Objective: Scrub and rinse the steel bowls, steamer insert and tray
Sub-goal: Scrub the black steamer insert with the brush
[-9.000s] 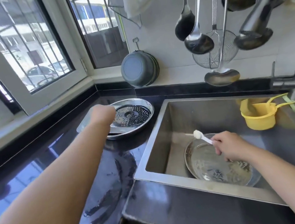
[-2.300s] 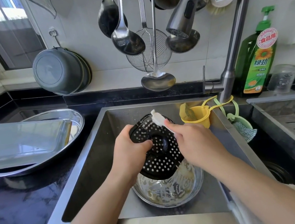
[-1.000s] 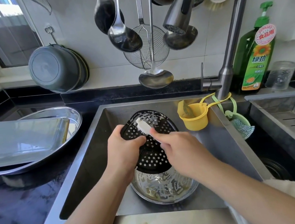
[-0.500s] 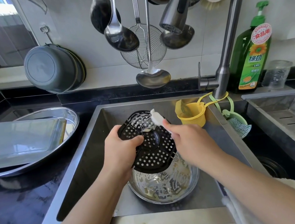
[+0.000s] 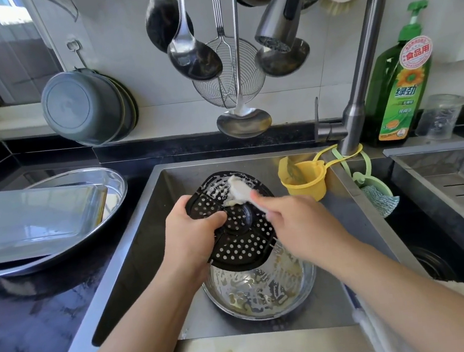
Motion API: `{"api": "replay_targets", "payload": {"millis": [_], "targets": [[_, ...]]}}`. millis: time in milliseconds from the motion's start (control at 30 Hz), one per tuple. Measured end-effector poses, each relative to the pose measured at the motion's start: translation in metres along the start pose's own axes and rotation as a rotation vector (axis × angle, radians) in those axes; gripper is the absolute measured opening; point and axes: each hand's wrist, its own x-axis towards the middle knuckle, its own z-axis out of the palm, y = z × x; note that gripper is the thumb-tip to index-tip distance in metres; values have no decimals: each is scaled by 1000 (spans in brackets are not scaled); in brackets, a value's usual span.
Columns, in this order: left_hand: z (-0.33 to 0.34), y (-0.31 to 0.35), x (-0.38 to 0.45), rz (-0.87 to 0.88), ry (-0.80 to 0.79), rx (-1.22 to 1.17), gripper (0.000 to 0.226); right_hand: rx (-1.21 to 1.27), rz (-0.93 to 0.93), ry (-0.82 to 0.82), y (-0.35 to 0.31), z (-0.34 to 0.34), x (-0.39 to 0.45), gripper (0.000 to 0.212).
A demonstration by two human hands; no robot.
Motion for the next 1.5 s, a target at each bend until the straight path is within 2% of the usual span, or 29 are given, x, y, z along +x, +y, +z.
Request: {"api": "replay_targets", "payload": {"millis": [67,200,333,467,533,633,733,867,967,1100,1267,1400,1500], "targets": [[1,0,-1,-3,-12,17,31,-31,62,19,7,-5,4,51],[0,-1,-1,-3,-9,3,28,57,-71,-103,-10,6,-15,53],[0,-2,0,-18,19,-47,23,-36,-43,-35,-4,2,-3,51],[-10,4,8,-74,138,-213,9,-126,-8,-172,1,-7,-13,49],[-9,4,8,-73,126,-180,7,-130,5,-215,-1,-8,-16,50],[1,-1,2,-106,21,-142,9,-72,-46,-140,-7,0,-9,51],[1,-3,4,-90,66,-146,8,-99,-48,-109,-11,4,-6,52],[-4,0,6,-69,110,-144,6,-136,0,-183,-7,-4,-11,50],[0,-3,5,-82,55,-108,6,-125,19,-189,-7,-6,-9,50],[4,-5,2,-108,-22,-81,8,-111,-11,-112,-11,1,-10,51],[-2,1,7,-76,67,-135,8,-112,-6,-95,-8,0,-10,49],[-7,2,9,-74,110,-183,10,-111,-11,7,-5,-3,-12,48],[-3,-2,8,-64,70,-80,8,-127,-40,-76,-8,-1,-12,50]]}}
